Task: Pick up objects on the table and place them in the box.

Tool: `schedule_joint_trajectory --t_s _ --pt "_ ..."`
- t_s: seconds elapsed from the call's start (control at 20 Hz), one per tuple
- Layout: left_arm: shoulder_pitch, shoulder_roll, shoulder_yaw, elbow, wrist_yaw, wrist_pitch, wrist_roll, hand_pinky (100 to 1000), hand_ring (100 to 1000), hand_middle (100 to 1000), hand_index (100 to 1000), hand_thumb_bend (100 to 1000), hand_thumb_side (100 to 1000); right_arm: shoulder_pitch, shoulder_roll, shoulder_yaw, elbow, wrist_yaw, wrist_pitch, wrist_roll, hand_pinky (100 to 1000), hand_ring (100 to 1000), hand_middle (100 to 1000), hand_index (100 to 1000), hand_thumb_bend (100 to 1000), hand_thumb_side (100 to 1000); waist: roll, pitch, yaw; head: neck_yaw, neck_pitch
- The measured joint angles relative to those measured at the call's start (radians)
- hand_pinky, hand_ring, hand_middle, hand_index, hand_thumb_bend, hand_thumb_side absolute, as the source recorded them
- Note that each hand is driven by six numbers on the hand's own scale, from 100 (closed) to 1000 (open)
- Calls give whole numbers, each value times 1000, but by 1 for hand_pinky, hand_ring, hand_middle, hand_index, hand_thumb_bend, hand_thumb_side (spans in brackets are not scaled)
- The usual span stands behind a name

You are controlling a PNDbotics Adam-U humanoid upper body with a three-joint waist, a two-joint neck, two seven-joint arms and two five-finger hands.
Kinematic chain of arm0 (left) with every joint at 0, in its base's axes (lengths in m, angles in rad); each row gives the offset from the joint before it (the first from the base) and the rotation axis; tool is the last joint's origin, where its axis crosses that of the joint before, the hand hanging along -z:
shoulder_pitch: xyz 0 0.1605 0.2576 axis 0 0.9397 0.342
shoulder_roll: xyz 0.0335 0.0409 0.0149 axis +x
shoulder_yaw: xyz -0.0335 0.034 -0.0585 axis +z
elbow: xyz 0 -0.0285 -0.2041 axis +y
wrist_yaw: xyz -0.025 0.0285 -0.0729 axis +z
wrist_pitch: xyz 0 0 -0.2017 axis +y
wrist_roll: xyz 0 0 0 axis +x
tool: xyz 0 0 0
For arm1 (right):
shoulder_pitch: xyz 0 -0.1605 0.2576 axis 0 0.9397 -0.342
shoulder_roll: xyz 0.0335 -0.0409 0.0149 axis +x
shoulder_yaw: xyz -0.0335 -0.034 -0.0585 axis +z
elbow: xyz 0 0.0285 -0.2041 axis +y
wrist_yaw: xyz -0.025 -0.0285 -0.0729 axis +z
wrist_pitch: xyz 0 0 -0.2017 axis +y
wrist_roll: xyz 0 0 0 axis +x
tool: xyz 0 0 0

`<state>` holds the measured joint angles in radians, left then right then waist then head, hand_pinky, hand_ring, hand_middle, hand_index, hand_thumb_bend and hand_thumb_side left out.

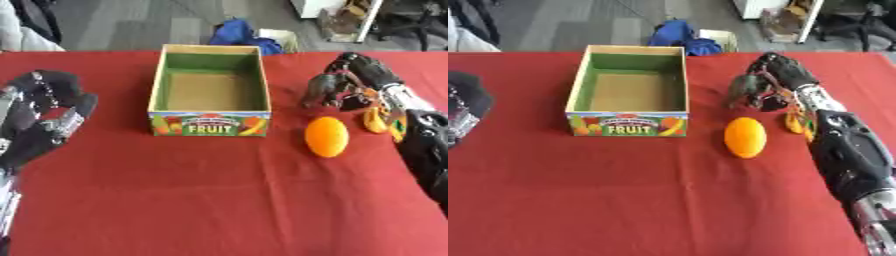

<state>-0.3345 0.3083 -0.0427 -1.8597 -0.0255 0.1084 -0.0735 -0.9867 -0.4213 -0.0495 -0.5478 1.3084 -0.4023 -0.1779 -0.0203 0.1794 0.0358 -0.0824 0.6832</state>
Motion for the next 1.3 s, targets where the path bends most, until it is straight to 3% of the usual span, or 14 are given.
schedule_joint_trajectory --t_s 0.2,0.4,0.65,0.8,1.1,1.3 --pt "0 0 -3 0 0 1 -1 620 630 552 670 534 369 1 4 0 11 15 3 24 763 946 654 753 364 132 0 1 3 -1 -3" --pt "0 0 -3 0 0 0 -2 620 631 552 670 533 370 6 13 1 22 23 5 63 711 920 592 716 343 130 -1 6 5 -3 -7" --pt "-1 0 -3 0 0 0 -3 620 631 552 670 534 369 6 14 0 23 22 5 78 673 750 535 653 186 116 -2 6 5 -3 -7" --pt "-1 0 -3 0 0 -1 -3 620 631 552 670 533 370 6 14 0 23 16 1 71 653 694 512 626 100 114 -2 6 4 -3 -7" --pt "-1 0 -3 0 0 -1 -3 620 632 553 671 533 369 10 14 6 -4 -18 -24 68 602 593 398 524 100 100 -2 6 -2 -3 -7" --pt "-1 0 -3 0 0 -1 -3 620 632 553 671 533 367 3 13 17 -69 -60 -56 77 599 585 377 505 100 100 -5 6 -2 -3 -7"
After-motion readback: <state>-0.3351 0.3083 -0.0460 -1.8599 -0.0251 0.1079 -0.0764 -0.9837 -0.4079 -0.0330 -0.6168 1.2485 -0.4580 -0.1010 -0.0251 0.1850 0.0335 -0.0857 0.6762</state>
